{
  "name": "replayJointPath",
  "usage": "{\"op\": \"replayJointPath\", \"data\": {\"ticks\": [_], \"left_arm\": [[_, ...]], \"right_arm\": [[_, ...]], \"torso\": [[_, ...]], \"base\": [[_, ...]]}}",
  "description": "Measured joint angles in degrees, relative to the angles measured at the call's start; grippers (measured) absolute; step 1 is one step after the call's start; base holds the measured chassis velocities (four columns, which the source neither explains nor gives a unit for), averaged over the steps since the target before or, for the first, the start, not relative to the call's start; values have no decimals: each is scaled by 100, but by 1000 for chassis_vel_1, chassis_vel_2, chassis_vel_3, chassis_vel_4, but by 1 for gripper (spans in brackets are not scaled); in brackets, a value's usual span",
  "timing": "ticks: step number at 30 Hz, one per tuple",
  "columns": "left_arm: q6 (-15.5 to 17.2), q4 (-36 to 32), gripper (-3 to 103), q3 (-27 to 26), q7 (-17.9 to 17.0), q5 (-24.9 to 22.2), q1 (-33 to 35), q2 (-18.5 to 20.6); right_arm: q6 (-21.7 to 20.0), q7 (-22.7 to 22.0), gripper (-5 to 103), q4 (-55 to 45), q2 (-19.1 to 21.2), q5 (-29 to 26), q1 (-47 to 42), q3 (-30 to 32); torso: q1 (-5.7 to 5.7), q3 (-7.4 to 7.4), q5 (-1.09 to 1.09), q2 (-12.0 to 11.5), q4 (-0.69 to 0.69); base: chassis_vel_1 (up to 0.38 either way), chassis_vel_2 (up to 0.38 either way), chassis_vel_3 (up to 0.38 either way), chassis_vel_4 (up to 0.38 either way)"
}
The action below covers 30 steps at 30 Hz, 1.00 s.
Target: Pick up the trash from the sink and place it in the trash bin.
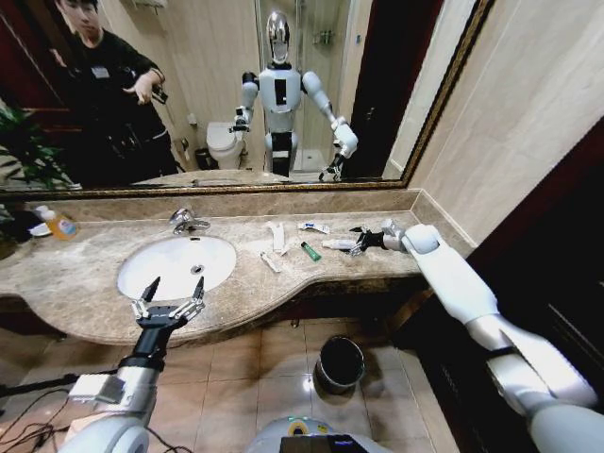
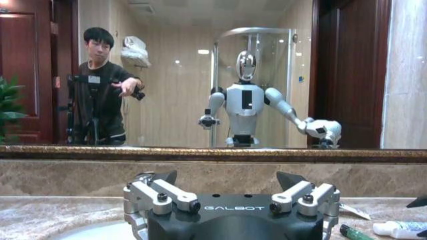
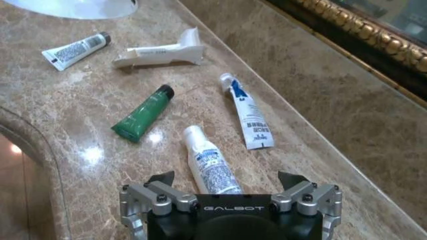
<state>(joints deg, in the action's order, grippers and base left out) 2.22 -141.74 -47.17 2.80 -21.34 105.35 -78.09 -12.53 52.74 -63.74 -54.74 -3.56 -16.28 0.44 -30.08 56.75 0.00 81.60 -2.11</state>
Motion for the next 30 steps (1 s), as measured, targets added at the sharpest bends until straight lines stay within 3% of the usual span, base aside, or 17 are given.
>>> {"op": "replayJointPath", "data": {"ticks": [7,17,22,25,27,30], "left_arm": [[0,0,100,0,0,0,0,0],[0,0,100,0,0,0,0,0],[0,0,100,0,0,0,0,0],[0,0,100,0,0,0,0,0],[0,0,100,0,0,0,0,0],[0,0,100,0,0,0,0,0]], "right_arm": [[-106,128,100,41,133,-111,263,-576],[-300,6,103,253,-20,-137,362,-696],[-342,2,93,256,-41,-197,352,-689],[-366,-29,81,252,-41,-192,337,-669],[-368,-44,81,250,-38,-191,336,-662],[-392,-242,70,246,-37,-314,336,-649]], "torso": [[0,0,0,0,0],[0,0,1,0,0],[0,0,0,0,0],[0,0,0,0,0],[0,0,0,0,0],[0,0,0,0,0]], "base": [[0,0,0,0],[0,0,0,0],[0,0,0,0],[0,0,0,0],[0,0,0,0],[0,0,0,0]]}}
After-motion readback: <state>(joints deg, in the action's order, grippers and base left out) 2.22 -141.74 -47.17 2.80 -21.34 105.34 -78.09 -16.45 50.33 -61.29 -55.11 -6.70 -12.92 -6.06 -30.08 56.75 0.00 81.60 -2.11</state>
